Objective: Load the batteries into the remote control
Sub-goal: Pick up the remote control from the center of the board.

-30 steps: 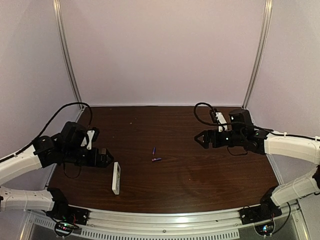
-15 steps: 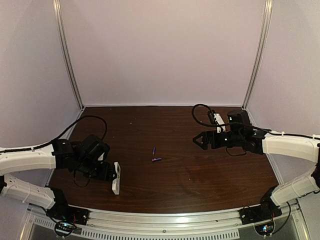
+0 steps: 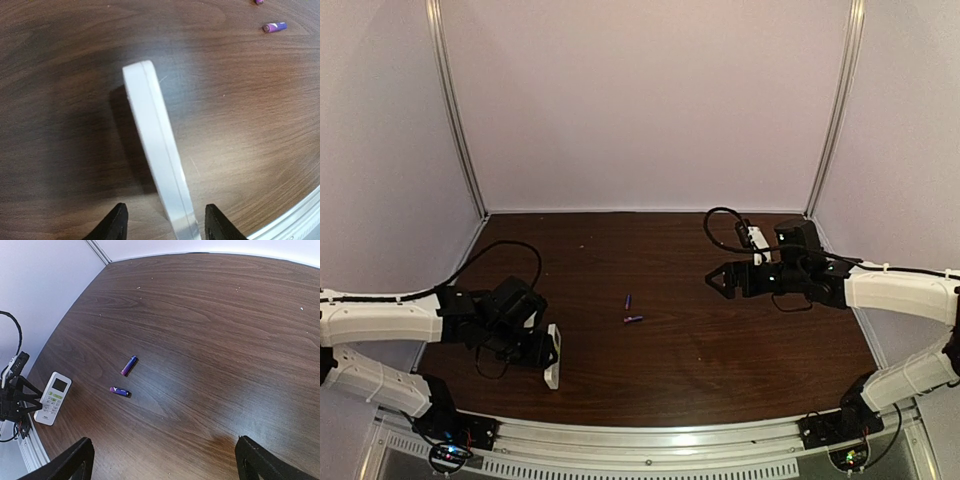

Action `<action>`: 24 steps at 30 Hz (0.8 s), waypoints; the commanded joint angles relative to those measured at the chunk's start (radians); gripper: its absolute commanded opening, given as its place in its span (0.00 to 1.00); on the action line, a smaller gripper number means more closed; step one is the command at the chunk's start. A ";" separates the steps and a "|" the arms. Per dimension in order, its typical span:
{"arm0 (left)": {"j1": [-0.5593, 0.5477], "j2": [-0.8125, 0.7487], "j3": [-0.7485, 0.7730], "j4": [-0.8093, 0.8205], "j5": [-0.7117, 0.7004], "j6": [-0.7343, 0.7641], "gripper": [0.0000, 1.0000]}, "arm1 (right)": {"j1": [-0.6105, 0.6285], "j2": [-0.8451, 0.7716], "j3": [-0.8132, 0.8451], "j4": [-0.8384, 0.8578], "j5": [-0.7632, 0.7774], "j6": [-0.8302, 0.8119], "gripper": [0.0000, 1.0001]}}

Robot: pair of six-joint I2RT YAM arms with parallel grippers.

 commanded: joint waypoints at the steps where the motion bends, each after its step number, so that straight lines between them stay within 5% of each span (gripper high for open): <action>1: -0.006 0.020 -0.034 0.065 0.030 -0.020 0.54 | -0.005 0.009 0.011 0.014 0.006 0.004 1.00; 10: -0.006 0.020 -0.052 0.089 0.036 -0.039 0.38 | -0.007 0.007 0.013 0.014 0.006 0.000 1.00; 22: -0.006 -0.063 -0.015 0.136 0.023 0.023 0.00 | -0.008 -0.040 0.009 0.015 -0.058 0.067 1.00; 24: -0.006 -0.067 0.010 0.174 0.043 0.074 0.00 | -0.008 -0.050 0.012 0.014 -0.095 0.091 1.00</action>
